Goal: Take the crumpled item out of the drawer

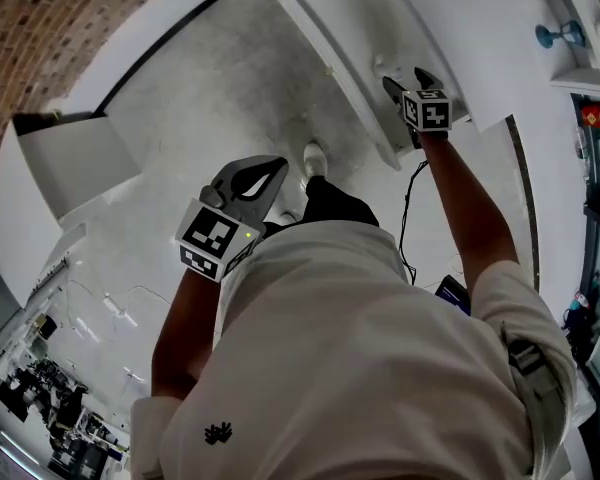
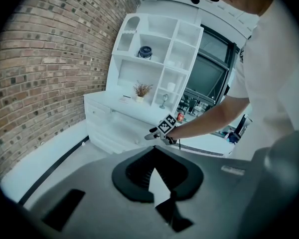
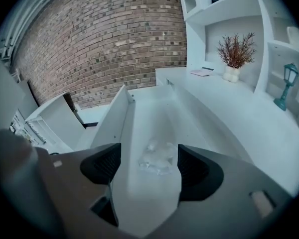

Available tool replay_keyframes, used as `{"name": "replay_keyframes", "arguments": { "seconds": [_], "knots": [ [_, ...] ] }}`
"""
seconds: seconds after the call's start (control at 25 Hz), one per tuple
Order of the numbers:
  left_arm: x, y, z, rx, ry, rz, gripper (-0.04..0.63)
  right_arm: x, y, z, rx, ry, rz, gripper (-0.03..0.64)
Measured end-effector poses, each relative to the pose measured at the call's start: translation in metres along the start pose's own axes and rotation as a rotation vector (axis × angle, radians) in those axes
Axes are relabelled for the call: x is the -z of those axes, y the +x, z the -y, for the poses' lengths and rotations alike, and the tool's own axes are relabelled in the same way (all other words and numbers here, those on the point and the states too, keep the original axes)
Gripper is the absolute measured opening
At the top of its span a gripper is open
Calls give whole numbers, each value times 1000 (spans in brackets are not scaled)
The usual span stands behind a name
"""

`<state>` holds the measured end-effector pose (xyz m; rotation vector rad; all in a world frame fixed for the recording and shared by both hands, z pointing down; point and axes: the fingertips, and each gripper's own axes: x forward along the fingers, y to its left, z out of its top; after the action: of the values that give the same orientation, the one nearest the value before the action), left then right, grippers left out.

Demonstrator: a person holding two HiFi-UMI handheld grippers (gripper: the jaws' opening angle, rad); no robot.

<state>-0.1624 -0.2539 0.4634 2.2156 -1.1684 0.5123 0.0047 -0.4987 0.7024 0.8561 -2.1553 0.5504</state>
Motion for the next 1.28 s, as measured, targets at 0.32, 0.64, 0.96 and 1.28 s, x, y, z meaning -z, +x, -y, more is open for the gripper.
{"name": "replay_keyframes", "arguments": {
  "seconds": [0.32, 0.64, 0.96, 1.28],
  "knots": [
    [-4, 23, -12, -4, -19, -48, 6, 18, 53, 22, 11, 32, -65, 360],
    [-6, 31, -23, -10, -19, -75, 6, 36, 84, 32, 32, 59, -118, 322],
    [-8, 33, -35, -15, -23, -77, 6, 37, 93, 26, 32, 26, -133, 221],
    [-8, 26, -43, -11, -16, -66, 6, 35, 93, 23, 47, -20, -158, 159]
  ]
}}
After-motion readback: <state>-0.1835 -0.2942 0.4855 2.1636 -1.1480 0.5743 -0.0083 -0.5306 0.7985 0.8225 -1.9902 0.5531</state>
